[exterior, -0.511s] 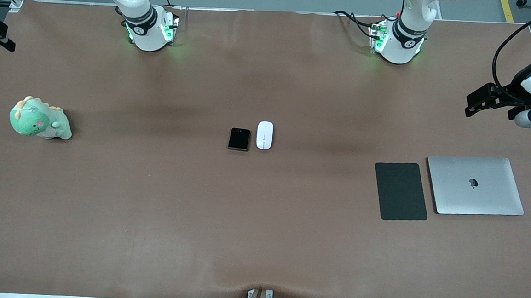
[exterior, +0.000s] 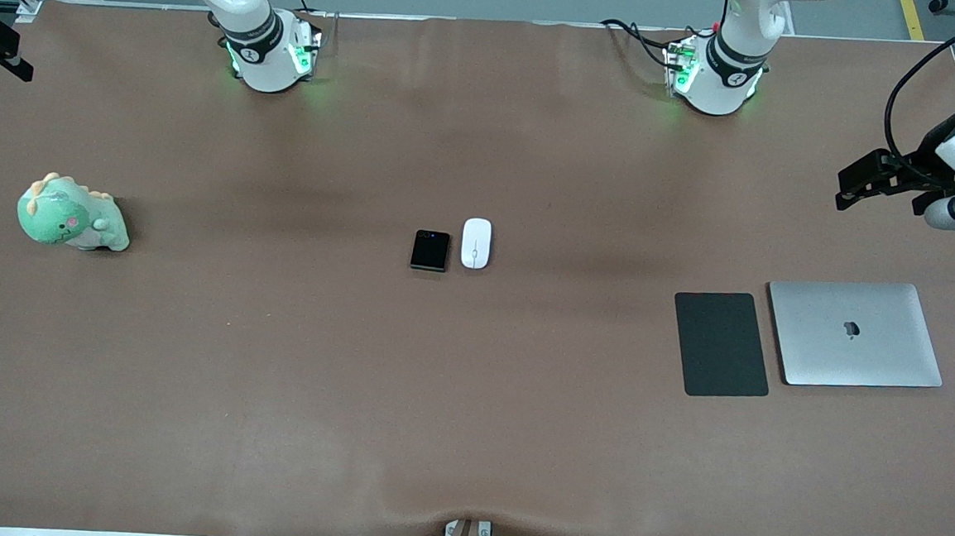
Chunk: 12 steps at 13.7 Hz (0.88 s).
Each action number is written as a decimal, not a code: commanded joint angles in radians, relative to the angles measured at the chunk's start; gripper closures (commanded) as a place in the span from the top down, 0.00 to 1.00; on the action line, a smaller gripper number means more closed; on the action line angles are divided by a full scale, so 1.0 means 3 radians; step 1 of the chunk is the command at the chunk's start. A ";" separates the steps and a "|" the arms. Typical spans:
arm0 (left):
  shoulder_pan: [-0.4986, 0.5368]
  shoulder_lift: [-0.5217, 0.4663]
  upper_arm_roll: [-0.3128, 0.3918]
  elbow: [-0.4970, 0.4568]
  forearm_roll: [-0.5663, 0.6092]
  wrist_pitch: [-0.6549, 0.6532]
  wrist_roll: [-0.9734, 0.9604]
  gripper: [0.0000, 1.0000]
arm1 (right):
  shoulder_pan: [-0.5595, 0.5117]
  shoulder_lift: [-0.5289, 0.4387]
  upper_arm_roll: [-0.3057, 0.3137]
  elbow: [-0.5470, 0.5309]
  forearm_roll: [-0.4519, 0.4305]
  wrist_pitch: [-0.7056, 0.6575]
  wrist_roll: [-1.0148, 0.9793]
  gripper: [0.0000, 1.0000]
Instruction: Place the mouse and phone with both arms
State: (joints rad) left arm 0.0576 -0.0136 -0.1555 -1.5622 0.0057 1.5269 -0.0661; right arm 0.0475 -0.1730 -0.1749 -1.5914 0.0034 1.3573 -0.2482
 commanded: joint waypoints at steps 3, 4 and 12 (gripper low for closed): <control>0.0074 0.0030 -0.0003 0.0012 -0.0009 -0.0063 0.0016 1.00 | 0.0015 -0.0001 0.0020 0.0018 -0.0078 0.0016 -0.0032 1.00; 0.0069 0.0055 -0.0003 0.0002 -0.0039 -0.0068 0.0006 1.00 | 0.0015 0.0024 0.0020 0.0023 -0.0078 0.0021 -0.0027 1.00; -0.0003 0.0285 -0.0381 -0.0003 -0.0229 -0.0022 -0.0520 1.00 | -0.0036 0.0377 0.0005 0.0314 -0.0022 0.0037 -0.0022 1.00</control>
State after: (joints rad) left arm 0.0548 0.0587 -0.2387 -1.5712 -0.0465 1.5195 -0.1787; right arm 0.0463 -0.0893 -0.1763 -1.5395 0.0026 1.3807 -0.2481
